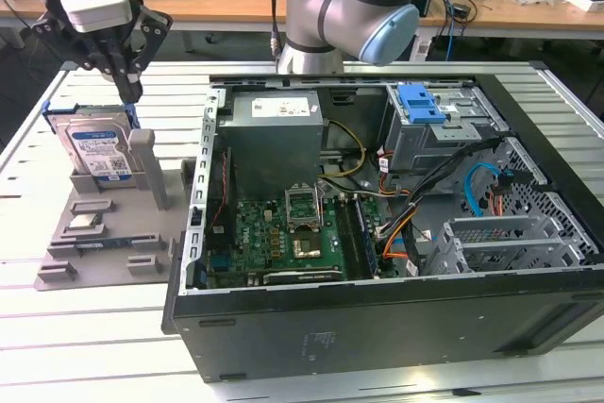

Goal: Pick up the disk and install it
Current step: 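Reach for the disk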

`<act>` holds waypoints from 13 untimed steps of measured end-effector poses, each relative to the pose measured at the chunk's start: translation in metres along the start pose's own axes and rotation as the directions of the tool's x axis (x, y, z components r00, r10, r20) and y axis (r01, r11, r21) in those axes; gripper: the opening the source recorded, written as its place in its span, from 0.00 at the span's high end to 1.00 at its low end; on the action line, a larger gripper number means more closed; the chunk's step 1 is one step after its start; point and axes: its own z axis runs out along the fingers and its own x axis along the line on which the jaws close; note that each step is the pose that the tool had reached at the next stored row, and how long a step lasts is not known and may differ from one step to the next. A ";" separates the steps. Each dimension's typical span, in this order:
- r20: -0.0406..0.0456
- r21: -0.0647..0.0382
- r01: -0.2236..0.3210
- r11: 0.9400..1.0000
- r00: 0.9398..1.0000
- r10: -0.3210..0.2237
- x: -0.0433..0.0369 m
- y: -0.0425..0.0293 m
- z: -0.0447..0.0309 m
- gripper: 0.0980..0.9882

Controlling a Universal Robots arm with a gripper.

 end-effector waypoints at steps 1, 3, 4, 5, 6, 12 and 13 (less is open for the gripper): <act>0.000 0.000 0.000 1.000 1.000 0.000 0.0012 -0.0001 -0.0001 0.99; 0.000 0.000 0.000 1.000 1.000 0.000 0.0035 -0.0002 -0.0001 0.99; 0.000 0.000 0.000 1.000 1.000 0.000 0.0051 -0.0004 -0.0002 0.99; 0.000 0.000 0.000 1.000 1.000 0.000 0.0061 -0.0004 -0.0002 0.99; 0.000 0.000 0.000 1.000 1.000 0.000 0.0070 -0.0005 -0.0002 0.99; 0.000 0.000 0.000 1.000 1.000 0.000 0.0158 -0.0012 -0.0005 0.99; 0.000 0.000 0.000 1.000 1.000 0.000 0.0169 -0.0012 -0.0005 0.99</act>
